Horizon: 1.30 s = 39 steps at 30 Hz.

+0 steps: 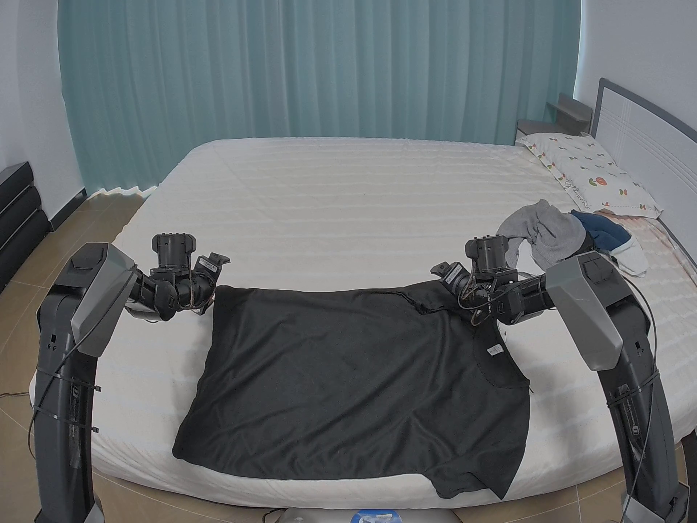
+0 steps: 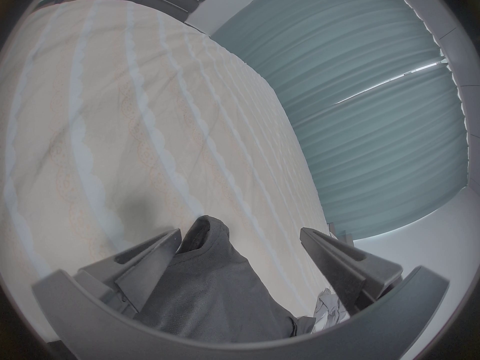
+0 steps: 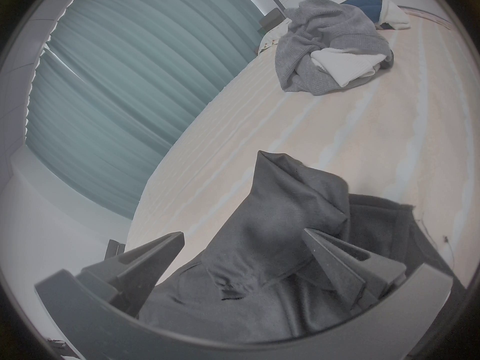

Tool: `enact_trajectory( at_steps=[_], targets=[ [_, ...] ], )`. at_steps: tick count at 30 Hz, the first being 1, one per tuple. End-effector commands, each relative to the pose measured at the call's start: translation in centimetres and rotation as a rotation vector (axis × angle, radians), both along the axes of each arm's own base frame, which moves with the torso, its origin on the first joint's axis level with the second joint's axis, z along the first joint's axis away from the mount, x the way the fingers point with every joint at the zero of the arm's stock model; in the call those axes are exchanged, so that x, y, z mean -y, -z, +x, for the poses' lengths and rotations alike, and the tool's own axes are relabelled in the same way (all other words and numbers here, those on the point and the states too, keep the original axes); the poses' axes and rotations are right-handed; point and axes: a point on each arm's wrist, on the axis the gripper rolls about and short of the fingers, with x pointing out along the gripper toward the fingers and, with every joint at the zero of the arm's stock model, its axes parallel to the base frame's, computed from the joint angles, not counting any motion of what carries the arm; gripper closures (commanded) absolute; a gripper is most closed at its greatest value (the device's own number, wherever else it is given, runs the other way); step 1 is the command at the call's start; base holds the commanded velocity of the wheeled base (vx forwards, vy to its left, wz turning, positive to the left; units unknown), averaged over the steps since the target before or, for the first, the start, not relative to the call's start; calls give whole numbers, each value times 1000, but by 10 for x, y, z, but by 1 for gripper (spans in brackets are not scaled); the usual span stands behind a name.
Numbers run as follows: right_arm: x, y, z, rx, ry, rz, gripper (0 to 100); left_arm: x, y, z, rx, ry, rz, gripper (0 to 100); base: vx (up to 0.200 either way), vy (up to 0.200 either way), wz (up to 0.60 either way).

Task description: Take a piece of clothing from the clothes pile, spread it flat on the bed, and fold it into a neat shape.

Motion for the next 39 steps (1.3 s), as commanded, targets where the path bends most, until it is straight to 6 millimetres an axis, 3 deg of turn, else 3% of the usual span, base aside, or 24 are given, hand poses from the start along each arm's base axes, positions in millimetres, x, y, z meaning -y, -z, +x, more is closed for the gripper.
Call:
enact_trajectory(
  at_steps=[1,10,20,24,32,33,39],
  targets=[
    [-1,-12,-14,-21,-22,2,0,0,1,0,-2,0,0,0,0,0,0],
    [-7,4,-18,-36,-68,13,0,0,0,0,0,0,0,0,0,0,0],
    [-17,32,-5,-31,-65,3,0,0,2,0,-5,0,0,0,0,0,0],
    [-20,32,3,-3,-62,11,0,0,2,0,-5,0,0,0,0,0,0],
    [-27,8,18,190,-37,-3,0,0,3,0,-6,0,1,0,0,0,0],
    [-33,3,18,243,-59,-17,100,0,2,0,-5,0,1,0,0,0,0],
    [-31,2,19,291,-109,-118,100,0,3,0,-6,0,1,0,0,0,0]
  ],
)
